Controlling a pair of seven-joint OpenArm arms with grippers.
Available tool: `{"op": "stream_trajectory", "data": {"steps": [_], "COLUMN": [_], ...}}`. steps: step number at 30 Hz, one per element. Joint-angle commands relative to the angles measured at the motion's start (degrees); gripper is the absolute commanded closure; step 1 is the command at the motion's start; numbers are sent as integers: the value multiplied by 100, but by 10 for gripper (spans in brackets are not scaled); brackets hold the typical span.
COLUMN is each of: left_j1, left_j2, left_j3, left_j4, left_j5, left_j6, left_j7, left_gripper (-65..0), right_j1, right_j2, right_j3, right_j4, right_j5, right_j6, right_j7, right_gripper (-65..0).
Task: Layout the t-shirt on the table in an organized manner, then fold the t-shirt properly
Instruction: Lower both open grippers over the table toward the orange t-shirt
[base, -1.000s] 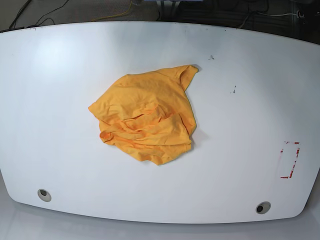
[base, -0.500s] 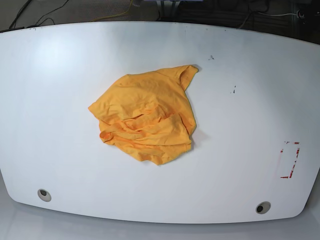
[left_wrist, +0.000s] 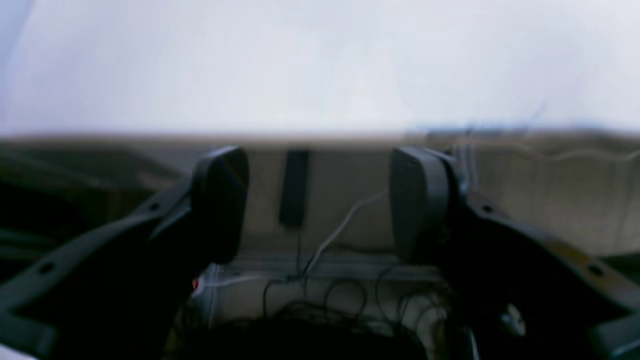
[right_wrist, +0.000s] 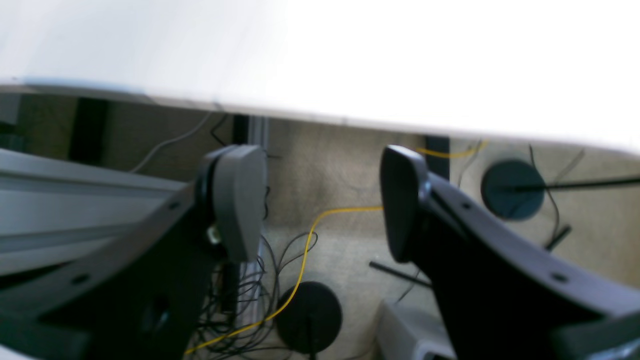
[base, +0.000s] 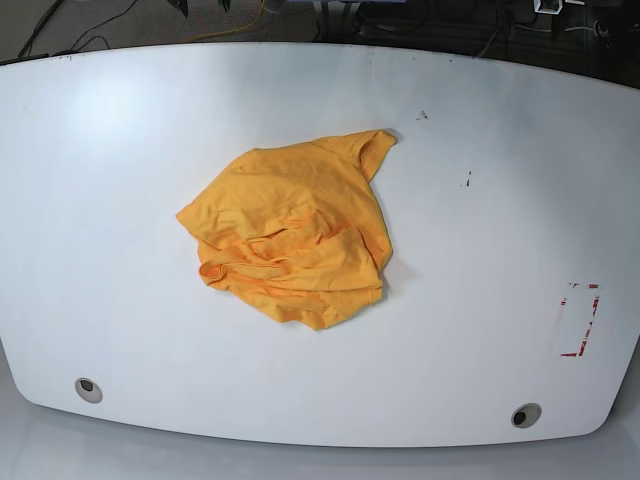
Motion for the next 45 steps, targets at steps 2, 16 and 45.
{"op": "stream_trajectory", "data": {"steps": [2, 16, 45], "left_j1": [122, -344, -2014], "left_j2": [99, 222, 196], "left_j3": [-28, -10, 8], "left_j4": [265, 502, 511], "left_j5": [-45, -54, -10], "left_j6": [24, 24, -908], "left_j7": [-126, -126, 76], "left_gripper": [-414, -414, -415], "right_j1": [63, 889, 3157], "right_j2": [57, 92, 57], "right_j3": [22, 304, 374], "right_j4": [91, 91, 99], "right_j5": [38, 47, 47], "right_j6": [-29, -3, -3], "right_j7": [102, 5, -637], "right_gripper": [-355, -355, -360]}}
